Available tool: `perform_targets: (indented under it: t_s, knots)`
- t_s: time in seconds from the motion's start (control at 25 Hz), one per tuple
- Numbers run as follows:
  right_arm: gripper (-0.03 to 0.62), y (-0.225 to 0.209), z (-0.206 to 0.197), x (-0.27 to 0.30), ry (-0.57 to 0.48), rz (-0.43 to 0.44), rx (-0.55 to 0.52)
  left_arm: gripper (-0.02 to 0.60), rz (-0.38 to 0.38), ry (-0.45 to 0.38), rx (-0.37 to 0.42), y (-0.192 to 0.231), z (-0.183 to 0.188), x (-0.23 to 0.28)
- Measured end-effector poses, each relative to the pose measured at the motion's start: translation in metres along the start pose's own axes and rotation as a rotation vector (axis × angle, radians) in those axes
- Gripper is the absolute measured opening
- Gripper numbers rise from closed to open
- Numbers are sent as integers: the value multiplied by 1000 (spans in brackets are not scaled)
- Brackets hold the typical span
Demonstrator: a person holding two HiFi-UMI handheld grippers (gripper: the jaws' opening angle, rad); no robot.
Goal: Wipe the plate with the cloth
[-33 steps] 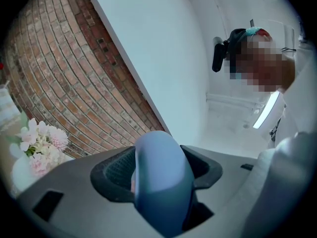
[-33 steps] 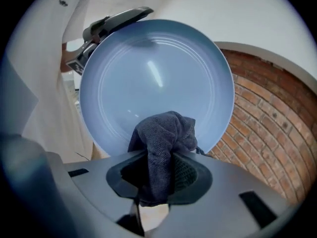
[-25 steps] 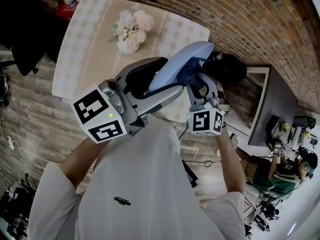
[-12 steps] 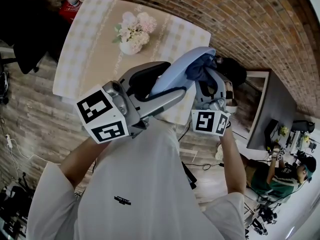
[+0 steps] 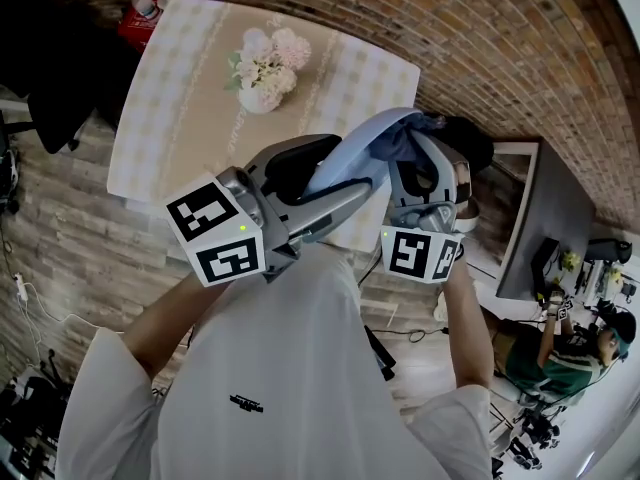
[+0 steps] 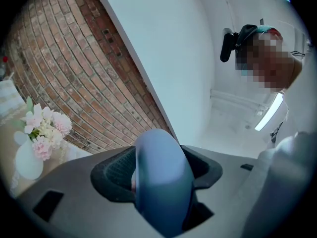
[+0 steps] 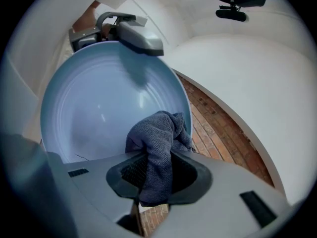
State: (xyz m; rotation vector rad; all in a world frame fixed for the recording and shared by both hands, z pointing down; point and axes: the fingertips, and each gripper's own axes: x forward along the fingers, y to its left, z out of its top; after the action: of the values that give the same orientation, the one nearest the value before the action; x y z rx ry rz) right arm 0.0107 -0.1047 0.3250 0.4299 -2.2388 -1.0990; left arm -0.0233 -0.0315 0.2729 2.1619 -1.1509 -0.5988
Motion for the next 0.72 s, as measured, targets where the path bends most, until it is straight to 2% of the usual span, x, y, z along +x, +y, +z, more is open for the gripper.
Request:
perform_targets:
  t_s: [0.12, 0.4, 0.56, 0.72]
  knots:
    - [126, -1, 12, -3, -35, -10, 55, 277, 40, 3, -36, 9, -4, 1]
    - [126, -16, 34, -19, -80, -85, 159, 276, 105, -8, -45, 22, -7, -4]
    - [126, -37, 22, -26, -68, -190, 304, 276, 125, -7, -34, 29, -6, -6]
    - [126, -51, -2, -37, -60, -311, 519, 277, 156, -13, -7, 36, -6, -11]
